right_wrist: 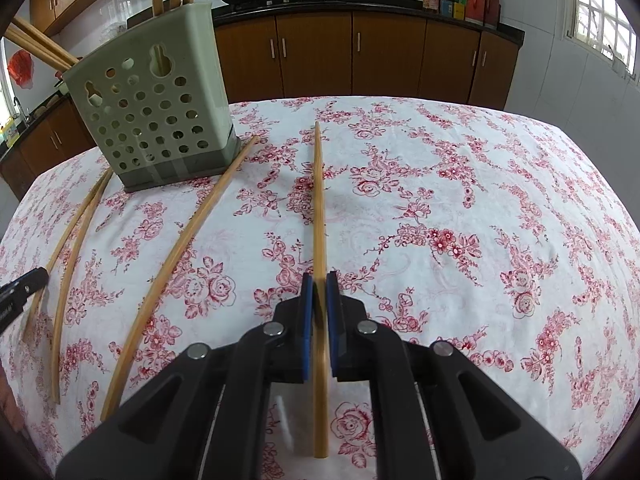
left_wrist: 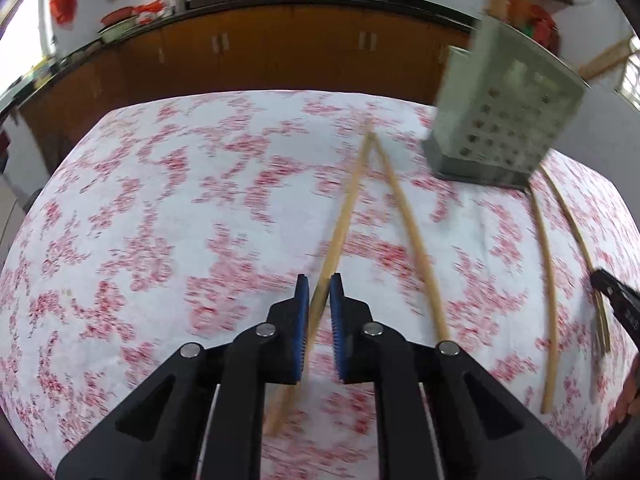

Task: Organize utensils
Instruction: 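Grasp another loose chopstick with the right tool while the left tool grasps one, then lift both held chopsticks and carry them above the green holder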

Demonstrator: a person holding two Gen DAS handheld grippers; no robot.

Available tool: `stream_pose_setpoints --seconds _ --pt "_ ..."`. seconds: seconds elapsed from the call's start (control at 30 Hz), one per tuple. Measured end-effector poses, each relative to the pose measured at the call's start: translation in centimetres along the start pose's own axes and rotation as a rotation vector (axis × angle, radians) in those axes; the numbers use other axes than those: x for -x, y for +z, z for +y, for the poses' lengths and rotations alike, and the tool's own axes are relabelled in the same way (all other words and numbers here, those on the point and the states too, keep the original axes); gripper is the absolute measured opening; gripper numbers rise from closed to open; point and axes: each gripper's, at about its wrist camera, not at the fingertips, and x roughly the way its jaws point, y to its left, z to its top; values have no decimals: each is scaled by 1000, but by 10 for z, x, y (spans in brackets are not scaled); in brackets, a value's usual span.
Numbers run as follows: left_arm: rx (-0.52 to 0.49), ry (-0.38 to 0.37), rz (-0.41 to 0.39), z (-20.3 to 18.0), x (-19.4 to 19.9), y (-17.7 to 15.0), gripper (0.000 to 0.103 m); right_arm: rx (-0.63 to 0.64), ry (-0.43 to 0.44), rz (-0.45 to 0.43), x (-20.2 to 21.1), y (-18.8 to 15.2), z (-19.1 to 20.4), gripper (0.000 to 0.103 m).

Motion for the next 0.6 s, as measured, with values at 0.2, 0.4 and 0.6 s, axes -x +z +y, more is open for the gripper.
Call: stream_pose_setpoints --seconds 0.2,0.4,0.6 --pt "29 35 -7 19 -2 3 11 20 19 1 0 0 5 8" --pt "-31 -50 -7 10 1 -3 11 15 22 2 0 0 5 8" --pt "-42 -59 -17 8 2 -5 12 16 19 2 0 -1 3 8"
